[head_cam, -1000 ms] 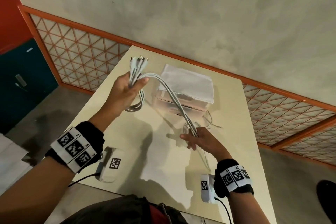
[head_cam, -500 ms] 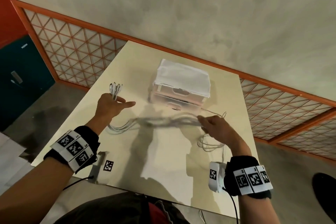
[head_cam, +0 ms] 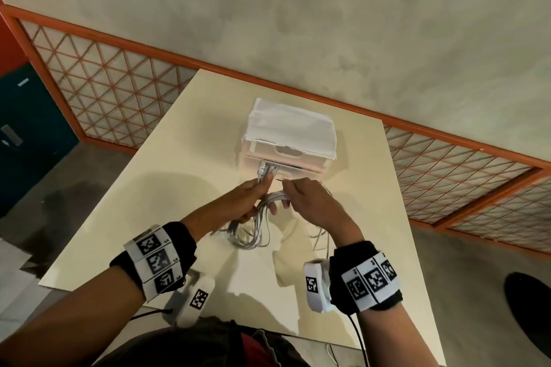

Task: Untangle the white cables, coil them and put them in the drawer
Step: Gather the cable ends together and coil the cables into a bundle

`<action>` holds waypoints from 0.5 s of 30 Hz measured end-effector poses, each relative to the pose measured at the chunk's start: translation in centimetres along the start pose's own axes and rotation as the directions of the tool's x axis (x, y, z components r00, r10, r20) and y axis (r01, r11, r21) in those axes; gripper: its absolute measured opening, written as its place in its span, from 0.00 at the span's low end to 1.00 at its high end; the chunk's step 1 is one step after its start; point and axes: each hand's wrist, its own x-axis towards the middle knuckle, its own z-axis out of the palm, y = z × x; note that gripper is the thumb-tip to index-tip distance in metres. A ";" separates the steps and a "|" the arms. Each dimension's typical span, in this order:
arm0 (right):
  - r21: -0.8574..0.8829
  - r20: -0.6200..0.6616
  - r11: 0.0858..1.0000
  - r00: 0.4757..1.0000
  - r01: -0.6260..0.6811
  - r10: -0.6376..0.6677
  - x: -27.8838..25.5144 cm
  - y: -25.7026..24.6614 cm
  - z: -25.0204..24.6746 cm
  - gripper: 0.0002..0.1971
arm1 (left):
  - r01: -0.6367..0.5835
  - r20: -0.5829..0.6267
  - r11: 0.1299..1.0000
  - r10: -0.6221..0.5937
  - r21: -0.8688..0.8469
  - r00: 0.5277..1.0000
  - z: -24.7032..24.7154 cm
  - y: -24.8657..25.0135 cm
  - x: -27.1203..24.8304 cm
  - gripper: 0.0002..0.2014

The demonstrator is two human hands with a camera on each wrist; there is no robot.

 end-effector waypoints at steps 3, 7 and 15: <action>0.152 -0.076 0.988 0.997 -0.014 0.026 0.2 0.5 0.0 0.24 | -0.029 -0.075 0.998 0.025 -0.051 0.997 0.0 -0.1 0.6 0.20; 0.397 -0.010 0.904 0.984 -0.159 0.178 -0.5 2.9 0.0 0.33 | -0.220 -0.227 0.954 0.172 -0.203 0.958 -1.5 1.5 1.0 0.14; 0.397 -0.110 0.884 0.943 -0.249 0.315 -1.3 6.1 -1.9 0.31 | -0.447 -0.423 0.833 0.295 -0.325 0.857 -3.0 4.0 1.0 0.23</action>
